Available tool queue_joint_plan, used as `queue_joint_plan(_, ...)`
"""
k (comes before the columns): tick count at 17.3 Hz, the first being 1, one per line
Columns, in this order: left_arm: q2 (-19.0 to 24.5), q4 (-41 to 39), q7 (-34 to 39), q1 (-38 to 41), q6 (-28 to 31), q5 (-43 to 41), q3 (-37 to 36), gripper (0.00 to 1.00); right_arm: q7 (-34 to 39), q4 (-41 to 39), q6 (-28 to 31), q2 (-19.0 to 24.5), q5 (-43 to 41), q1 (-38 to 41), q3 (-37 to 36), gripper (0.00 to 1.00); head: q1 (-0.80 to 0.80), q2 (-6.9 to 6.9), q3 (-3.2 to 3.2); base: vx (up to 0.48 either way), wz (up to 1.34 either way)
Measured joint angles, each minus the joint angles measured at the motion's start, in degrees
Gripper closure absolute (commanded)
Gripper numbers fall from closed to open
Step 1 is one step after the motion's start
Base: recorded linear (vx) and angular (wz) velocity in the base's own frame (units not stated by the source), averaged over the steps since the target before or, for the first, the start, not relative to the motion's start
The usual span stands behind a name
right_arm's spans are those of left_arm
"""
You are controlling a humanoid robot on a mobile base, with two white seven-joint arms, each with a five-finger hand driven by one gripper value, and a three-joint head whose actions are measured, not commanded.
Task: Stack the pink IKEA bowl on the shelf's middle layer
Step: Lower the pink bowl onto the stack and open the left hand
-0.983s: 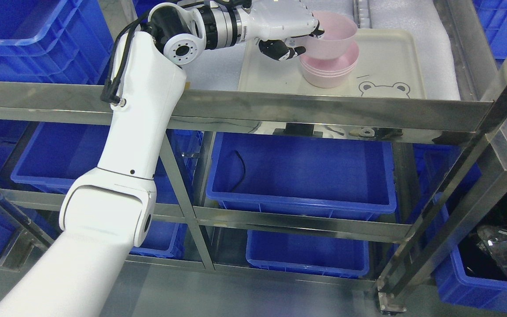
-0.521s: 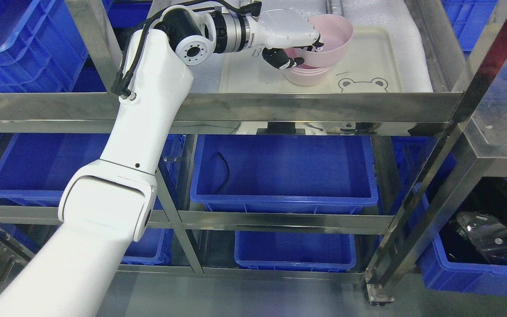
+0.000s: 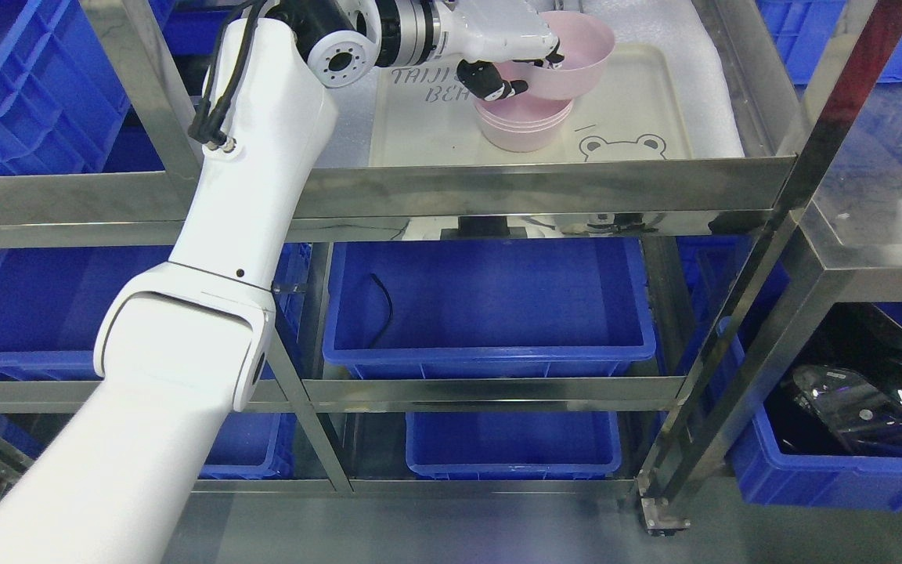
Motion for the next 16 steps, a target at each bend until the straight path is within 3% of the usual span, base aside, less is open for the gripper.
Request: queue_joint_plan(16, 2.9, -5.3, -0.9, 4.5, -0.7, 0.9, 3.9, 0.90, 0.0, 0.0, 0.0, 0.0, 0.0, 0.0, 0.0, 0.00, 0.00, -0.01, 0.00, 0.000, 0.00)
